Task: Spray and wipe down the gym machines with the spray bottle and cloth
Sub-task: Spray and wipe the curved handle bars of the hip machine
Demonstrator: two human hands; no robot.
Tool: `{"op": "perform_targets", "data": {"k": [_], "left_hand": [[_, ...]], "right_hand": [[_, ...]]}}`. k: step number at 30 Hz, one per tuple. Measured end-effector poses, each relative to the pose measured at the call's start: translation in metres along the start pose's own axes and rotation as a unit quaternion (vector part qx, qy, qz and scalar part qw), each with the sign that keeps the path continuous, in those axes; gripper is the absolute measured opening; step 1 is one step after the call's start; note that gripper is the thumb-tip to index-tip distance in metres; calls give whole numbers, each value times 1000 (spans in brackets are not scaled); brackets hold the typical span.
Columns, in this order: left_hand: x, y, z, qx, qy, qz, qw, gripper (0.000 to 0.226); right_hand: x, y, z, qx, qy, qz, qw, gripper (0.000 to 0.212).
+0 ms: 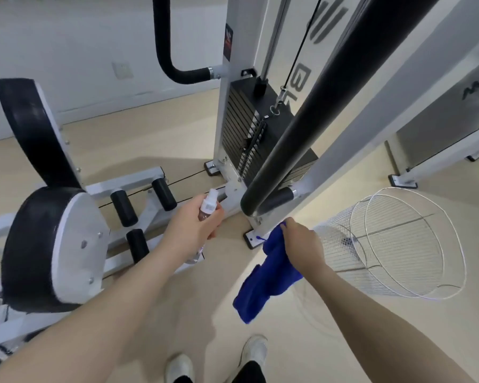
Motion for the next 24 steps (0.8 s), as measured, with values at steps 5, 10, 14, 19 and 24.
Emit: {"op": "perform_targets", "data": {"k": [5, 10, 14, 19, 24], "left_hand": [[-36, 20, -19, -15, -93, -15, 995, 13], [-54, 33, -20, -18, -62, -21, 998, 18], [-47, 48, -12, -13, -39, -6, 999, 18], [-37, 46, -7, -29, -20, 38, 999, 35], [-41, 35, -14, -27, -16, -11, 999, 40]], "right_hand": [[48, 41, -32, -175, 345, -137, 912, 28], [14, 93, -16, -54, 274, -17, 960, 20], [-13, 100, 7, 27, 159, 12, 987, 32], [-4, 58, 41, -132, 570, 191, 788, 19], [46, 23, 54, -221, 760, 266, 550, 29]]}}
Point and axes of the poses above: each hand's wrist, its own y-axis towards the middle knuckle, its own x-axis out of the back of the hand, z = x × y, the point moved 1 cm from there along y, towards the middle knuckle, and after that the axes turned 11 degrees about -x, right-handed, at the moved point
